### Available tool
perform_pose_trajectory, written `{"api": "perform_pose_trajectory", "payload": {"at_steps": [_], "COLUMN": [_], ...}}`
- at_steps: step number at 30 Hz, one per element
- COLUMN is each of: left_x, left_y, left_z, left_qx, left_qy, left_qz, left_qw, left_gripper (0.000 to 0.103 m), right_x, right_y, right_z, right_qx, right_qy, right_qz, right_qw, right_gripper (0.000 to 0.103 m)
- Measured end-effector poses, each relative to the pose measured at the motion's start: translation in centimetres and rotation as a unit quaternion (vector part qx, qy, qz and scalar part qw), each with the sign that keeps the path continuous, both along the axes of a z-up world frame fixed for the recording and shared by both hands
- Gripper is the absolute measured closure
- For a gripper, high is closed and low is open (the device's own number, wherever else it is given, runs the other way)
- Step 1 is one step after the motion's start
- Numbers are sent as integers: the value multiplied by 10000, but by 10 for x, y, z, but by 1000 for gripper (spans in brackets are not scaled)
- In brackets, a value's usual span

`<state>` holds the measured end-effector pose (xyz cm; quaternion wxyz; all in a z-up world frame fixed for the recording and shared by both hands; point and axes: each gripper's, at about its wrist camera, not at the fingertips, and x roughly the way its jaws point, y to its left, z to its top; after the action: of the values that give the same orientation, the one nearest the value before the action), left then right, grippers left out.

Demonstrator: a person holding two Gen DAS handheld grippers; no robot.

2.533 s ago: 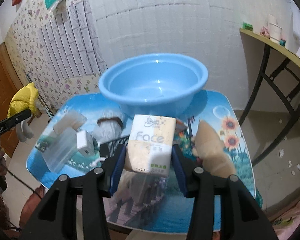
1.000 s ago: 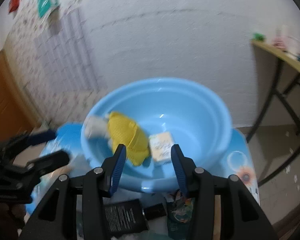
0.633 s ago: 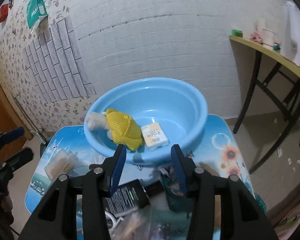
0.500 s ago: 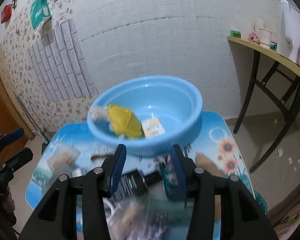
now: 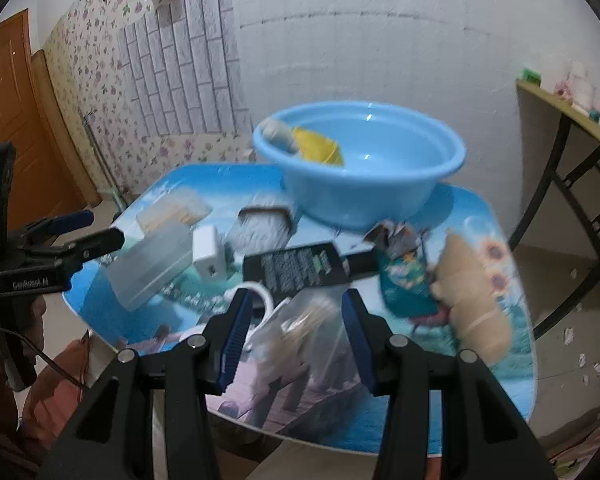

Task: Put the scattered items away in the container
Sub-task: 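Move left gripper to frosted plastic box while right gripper moves to cotton-swab bag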

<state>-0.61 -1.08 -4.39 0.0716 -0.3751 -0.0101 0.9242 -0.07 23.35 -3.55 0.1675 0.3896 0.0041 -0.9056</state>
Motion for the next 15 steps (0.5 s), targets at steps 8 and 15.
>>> {"api": "perform_pose_trajectory", "payload": {"at_steps": [8, 15], "left_x": [-3, -6], "left_y": [-3, 0], "left_z": [-25, -36], "left_qx": [-7, -19], "left_qy": [-314, -434], "left_qz": [-159, -240], "left_qw": [9994, 9988], "left_gripper": [5, 5], "right_x": [-4, -2], "right_y": [8, 8], "right_z": [-18, -26], "right_qx": [58, 26], "right_qy": [-257, -421], "right_qz": [-66, 10], "right_qw": [9996, 9991], "right_gripper": [57, 49]}}
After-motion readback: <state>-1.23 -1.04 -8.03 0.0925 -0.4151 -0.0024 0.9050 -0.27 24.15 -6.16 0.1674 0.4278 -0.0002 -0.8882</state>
